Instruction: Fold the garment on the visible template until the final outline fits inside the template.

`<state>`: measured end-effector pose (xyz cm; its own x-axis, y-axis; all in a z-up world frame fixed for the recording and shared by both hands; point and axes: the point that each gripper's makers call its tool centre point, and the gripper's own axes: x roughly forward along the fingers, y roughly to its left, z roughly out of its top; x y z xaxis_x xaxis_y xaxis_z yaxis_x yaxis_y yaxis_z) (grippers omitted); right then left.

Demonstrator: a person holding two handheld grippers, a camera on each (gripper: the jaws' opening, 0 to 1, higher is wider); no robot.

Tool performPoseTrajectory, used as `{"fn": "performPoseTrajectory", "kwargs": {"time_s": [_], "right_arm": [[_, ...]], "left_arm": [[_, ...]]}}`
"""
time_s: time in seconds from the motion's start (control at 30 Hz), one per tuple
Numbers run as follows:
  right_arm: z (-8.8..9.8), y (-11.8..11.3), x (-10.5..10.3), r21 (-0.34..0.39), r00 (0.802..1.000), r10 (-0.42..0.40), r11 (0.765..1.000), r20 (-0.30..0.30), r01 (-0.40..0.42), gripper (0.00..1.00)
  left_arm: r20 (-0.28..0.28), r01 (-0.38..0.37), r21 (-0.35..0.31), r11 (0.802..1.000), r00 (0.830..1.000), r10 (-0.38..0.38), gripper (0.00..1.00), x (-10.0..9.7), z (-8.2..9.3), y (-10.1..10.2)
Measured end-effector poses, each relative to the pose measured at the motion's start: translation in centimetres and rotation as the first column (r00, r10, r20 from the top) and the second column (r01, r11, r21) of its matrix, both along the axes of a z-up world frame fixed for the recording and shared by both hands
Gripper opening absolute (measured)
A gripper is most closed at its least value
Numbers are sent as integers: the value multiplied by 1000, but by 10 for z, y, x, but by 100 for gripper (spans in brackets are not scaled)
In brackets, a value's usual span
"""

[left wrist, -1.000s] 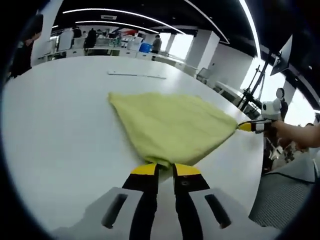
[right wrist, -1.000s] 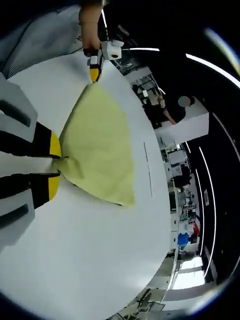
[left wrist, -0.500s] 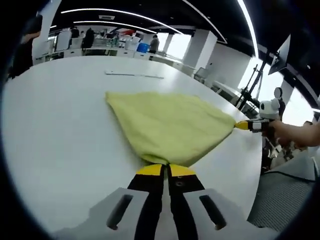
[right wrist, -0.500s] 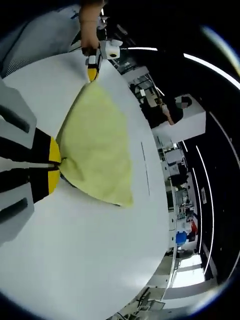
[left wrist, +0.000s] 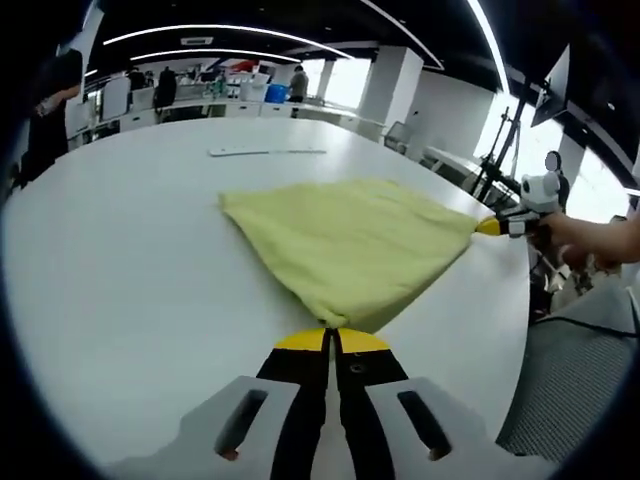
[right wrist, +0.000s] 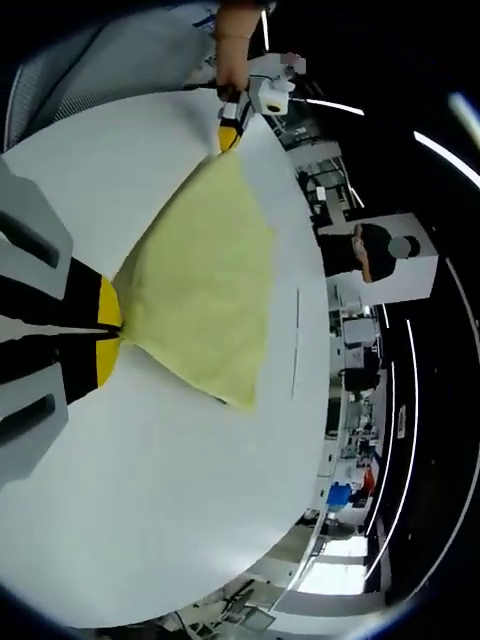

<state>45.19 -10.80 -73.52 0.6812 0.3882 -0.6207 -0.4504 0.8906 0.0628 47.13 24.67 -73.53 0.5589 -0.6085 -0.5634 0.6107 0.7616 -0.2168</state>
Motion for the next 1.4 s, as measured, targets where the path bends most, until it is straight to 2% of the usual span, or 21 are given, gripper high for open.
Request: {"fn": "performPoseTrajectory", "kwargs": {"time_s": [0.1,0.23,0.47,0.87,1.17,1.23,1.4], "right_arm": [[3,-2,1,-15,999,32,999,4,-32,0],[0,-2,-4,-90,993,115,989,-33,-118,0],[-8,-3,-15,-107,988,137,984,-66,-144,0],[-14,-10,-32,-150,985,151,975,-89,-163,0],[-12,-11,-37,-147,984,151,975,-93,-164,0],[-14,-10,-40,-146,982,160,974,-104,-175,0],[-14,-13,-41,-155,982,149,974,-113,-166,0]], "left_arm": [[-5,-2,1,1000,1000,2,0,0,1,4],[-16,0,1,1000,1000,0,0,0,-1,8],[-19,41,30,999,999,-40,0,-9,-5,0],[-60,84,33,996,995,-82,0,-35,-11,-5],[-60,84,58,995,995,-80,0,-44,-12,-4],[-93,43,110,993,995,-32,0,-44,-20,4],[-79,34,96,995,997,-26,0,-44,-19,7]]}}
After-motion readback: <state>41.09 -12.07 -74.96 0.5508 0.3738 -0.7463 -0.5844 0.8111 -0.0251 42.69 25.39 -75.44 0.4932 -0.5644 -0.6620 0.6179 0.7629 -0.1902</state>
